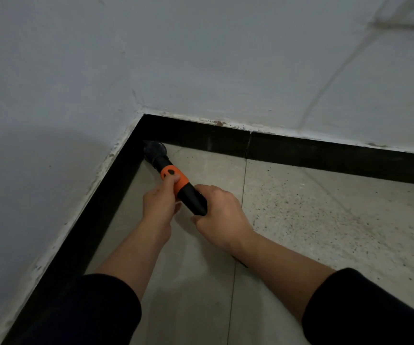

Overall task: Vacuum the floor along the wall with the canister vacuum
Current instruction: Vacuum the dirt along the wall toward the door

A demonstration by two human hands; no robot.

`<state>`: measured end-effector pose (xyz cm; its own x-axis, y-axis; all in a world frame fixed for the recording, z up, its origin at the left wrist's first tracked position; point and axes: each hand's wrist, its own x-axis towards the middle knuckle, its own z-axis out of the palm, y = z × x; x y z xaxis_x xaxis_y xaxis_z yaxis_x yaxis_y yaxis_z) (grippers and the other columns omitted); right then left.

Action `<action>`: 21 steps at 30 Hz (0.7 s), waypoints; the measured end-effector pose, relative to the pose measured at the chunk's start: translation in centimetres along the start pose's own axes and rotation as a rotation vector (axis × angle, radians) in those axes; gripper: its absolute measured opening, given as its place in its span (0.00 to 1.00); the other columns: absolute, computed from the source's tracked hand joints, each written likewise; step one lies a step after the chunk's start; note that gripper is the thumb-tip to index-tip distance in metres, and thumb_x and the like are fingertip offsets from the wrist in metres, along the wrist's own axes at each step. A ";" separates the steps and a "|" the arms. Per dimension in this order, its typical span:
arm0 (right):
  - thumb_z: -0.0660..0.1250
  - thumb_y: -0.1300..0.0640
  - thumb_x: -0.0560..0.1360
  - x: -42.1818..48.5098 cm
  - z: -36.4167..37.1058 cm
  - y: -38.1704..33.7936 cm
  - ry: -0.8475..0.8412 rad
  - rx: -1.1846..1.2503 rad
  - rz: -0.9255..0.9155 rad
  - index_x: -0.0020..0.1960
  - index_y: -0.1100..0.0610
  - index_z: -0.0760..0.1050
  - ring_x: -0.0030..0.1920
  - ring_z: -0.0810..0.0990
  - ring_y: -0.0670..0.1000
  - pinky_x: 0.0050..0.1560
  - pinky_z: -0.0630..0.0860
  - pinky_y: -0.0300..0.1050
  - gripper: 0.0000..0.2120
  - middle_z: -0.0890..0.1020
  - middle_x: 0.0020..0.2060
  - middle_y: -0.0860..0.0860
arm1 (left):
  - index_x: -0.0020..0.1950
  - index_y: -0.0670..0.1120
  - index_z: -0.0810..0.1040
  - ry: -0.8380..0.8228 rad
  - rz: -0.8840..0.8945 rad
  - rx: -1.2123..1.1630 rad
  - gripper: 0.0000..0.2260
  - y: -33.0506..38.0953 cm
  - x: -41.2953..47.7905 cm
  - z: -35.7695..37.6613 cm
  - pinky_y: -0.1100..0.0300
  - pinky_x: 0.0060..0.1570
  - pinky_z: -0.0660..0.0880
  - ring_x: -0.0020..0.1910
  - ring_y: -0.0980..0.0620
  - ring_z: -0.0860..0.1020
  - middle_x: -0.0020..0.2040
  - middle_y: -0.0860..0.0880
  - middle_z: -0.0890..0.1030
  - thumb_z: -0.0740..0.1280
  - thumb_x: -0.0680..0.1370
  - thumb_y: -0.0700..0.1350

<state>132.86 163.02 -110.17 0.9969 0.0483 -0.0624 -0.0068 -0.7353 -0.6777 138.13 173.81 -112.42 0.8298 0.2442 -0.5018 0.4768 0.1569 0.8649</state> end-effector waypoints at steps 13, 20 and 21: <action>0.67 0.62 0.71 -0.5 -1.0 -0.1 0.022 -0.122 -0.023 0.53 0.53 0.70 0.42 0.71 0.50 0.40 0.69 0.41 0.13 0.72 0.43 0.49 | 0.47 0.48 0.77 -0.087 -0.008 -0.004 0.06 0.1 -0.1 0.6 0.55 0.51 0.74 0.51 0.49 0.79 0.48 0.47 0.81 0.67 0.77 0.51; 0.66 0.62 0.71 -2.0 -2.5 0.4 0.031 -0.149 0.010 0.53 0.55 0.70 0.42 0.70 0.49 0.40 0.67 0.40 0.12 0.70 0.42 0.49 | 0.56 0.45 0.75 -0.138 -0.079 -0.041 0.12 -0.4 -1.5 2.0 0.58 0.44 0.73 0.51 0.51 0.79 0.49 0.48 0.80 0.66 0.77 0.51; 0.66 0.62 0.71 -2.3 -2.7 0.5 0.031 -0.152 0.016 0.54 0.55 0.70 0.42 0.70 0.50 0.40 0.67 0.41 0.12 0.70 0.42 0.49 | 0.57 0.45 0.75 -0.146 -0.083 -0.035 0.13 -0.5 -1.7 2.3 0.58 0.44 0.74 0.51 0.51 0.79 0.49 0.48 0.80 0.66 0.77 0.51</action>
<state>130.80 160.71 -108.43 0.9987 0.0161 -0.0479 -0.0134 -0.8295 -0.5583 137.14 171.14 -112.03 0.8225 0.0876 -0.5620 0.5373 0.2044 0.8182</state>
